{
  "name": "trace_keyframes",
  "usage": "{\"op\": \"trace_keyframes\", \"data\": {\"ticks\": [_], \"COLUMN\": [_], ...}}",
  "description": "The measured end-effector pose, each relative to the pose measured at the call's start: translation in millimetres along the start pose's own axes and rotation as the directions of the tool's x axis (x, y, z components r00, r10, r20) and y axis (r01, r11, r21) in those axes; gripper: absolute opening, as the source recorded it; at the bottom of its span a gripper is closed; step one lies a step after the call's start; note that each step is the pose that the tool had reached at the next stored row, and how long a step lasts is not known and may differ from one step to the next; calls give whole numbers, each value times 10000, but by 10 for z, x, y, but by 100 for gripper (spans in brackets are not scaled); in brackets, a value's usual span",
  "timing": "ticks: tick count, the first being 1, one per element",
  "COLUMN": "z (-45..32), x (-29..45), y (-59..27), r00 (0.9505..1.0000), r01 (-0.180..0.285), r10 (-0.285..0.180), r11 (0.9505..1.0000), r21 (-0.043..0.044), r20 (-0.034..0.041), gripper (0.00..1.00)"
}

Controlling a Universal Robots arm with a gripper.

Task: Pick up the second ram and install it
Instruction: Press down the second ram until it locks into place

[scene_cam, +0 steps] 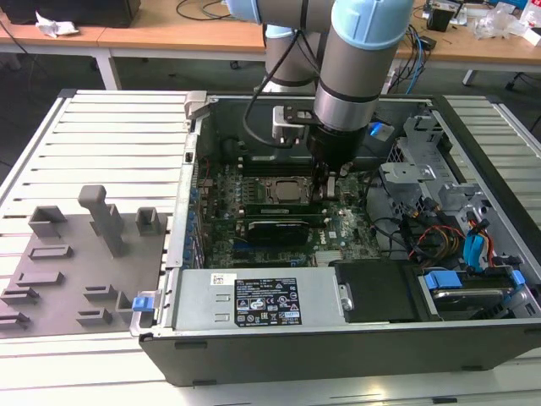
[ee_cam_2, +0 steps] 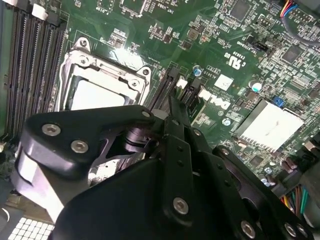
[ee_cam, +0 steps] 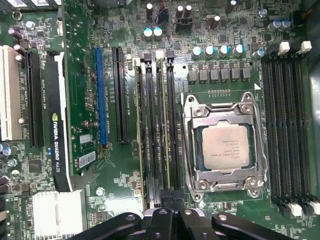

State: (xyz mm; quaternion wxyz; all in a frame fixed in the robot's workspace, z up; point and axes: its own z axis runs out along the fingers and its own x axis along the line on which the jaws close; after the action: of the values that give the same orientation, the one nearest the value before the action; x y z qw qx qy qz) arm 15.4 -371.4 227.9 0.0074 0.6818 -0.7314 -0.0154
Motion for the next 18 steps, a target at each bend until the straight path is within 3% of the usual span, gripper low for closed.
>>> {"op": "trace_keyframes", "data": {"ticks": [2, 4, 7, 9, 14, 16, 18], "z": [-33, -88, -86, -81, -68, -54, -45], "x": [-3, 0, 9, 21, 39, 53, 60], "y": [1, 27, 148, 311, 576, 778, 874], "r00": [10000, 10000, 10000, 10000, 10000, 10000, 10000], "r01": [-1, 1, 1, 3, 3, 2, 2], "r10": [1, -1, -2, -3, -4, -3, -3], "r11": [10000, 10000, 10000, 9999, 9998, 9997, 9997], "r21": [18, 48, 97, 138, 193, 238, 263], "r20": [30, 15, 28, 30, 35, 37, 40], "gripper": [11, 11, 11, 11, 11, 11, 11]}}
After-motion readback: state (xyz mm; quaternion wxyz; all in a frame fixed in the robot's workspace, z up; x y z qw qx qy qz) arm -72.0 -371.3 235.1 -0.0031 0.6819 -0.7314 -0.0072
